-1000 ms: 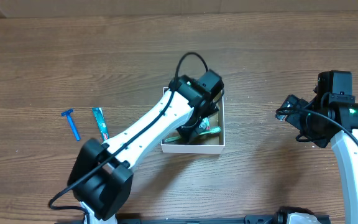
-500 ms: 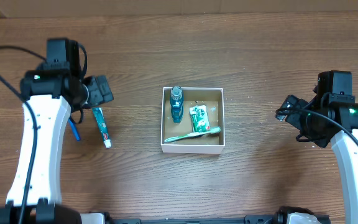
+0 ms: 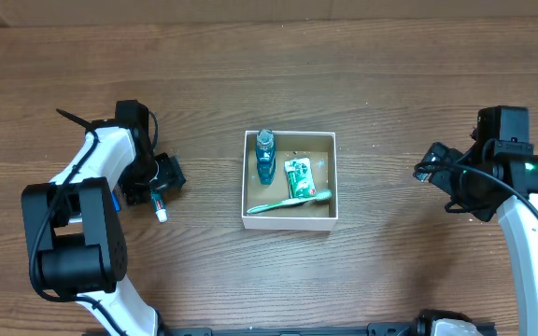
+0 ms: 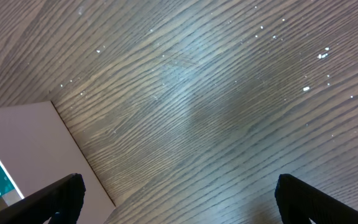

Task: Pack container
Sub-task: 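Carry the toothpaste tube with the left gripper into the box and release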

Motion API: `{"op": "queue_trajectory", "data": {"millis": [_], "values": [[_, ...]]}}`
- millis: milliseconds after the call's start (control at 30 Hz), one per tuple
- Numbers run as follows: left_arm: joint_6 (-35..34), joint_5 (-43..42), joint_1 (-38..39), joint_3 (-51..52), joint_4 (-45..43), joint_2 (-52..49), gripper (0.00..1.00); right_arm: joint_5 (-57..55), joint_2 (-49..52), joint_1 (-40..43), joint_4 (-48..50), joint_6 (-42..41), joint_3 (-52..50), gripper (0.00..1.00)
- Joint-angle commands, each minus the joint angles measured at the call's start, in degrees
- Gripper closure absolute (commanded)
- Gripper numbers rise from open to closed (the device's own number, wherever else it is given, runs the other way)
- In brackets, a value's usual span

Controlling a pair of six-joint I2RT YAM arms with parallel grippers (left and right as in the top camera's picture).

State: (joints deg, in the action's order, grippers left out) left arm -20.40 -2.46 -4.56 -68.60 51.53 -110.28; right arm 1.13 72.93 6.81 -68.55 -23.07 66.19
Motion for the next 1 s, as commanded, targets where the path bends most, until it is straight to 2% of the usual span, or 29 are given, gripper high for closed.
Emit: {"op": "queue_trajectory", "data": {"millis": [0,33,100,133,200,267,367,433,500,600,667,767,900,967], "values": [[1.1,-2.1,0.0,0.3,0.1,-1.8,0.54,0.1,-0.2,0.4,0.3,0.4,-0.2,0.0],[1.1,-2.1,0.0,0.3,0.5,-1.8,0.61,0.1,-0.2,0.4,0.3,0.4,-0.1,0.0],[1.1,-2.0,0.0,0.2,1.2,-1.7,0.69,0.1,-0.2,0.4,0.2,0.4,-0.1,0.0],[1.1,-1.9,0.0,0.2,1.2,-1.5,0.8,0.1,-0.2,0.4,0.1,0.4,-0.1,0.0],[1.1,-1.8,0.1,-1.4,2.4,0.7,0.92,0.1,-0.2,0.4,0.1,0.4,-0.1,0.0],[1.1,-1.6,0.1,-4.3,4.8,3.8,0.96,0.1,-0.2,0.4,0.1,0.4,-0.1,0.0],[1.2,-1.4,1.7,-9.9,8.2,12.5,0.96,0.1,-0.2,0.4,0.2,0.4,-0.1,0.0],[2.6,-1.4,5.6,-13.0,9.1,19.7,0.96,0.1,-0.2,0.4,0.4,0.4,-0.1,0.0],[6.7,-1.3,12.0,-13.8,8.1,26.4,0.96,0.1,-0.2,0.4,0.6,0.4,-0.1,0.0],[19.7,-1.3,26.0,-13.7,7.1,30.8,0.96,0.1,-0.2,0.4,0.8,0.4,-0.2,0.0],[25.4,2.6,34.4,-13.6,7.1,30.2,0.96,0.1,-0.2,0.4,0.8,0.4,-0.1,0.0],[29.7,6.0,42.8,-13.6,6.3,26.2,0.96,0.1,-0.2,0.4,0.8,0.4,-0.2,0.0],[29.6,5.8,45.5,-13.6,4.9,16.0,0.96,0.1,-0.2,0.4,0.7,0.4,-0.2,0.0],[29.6,4.3,45.6,-13.6,4.7,6.4,0.94,0.1,-0.2,0.4,0.8,0.4,-0.2,0.0]]}}
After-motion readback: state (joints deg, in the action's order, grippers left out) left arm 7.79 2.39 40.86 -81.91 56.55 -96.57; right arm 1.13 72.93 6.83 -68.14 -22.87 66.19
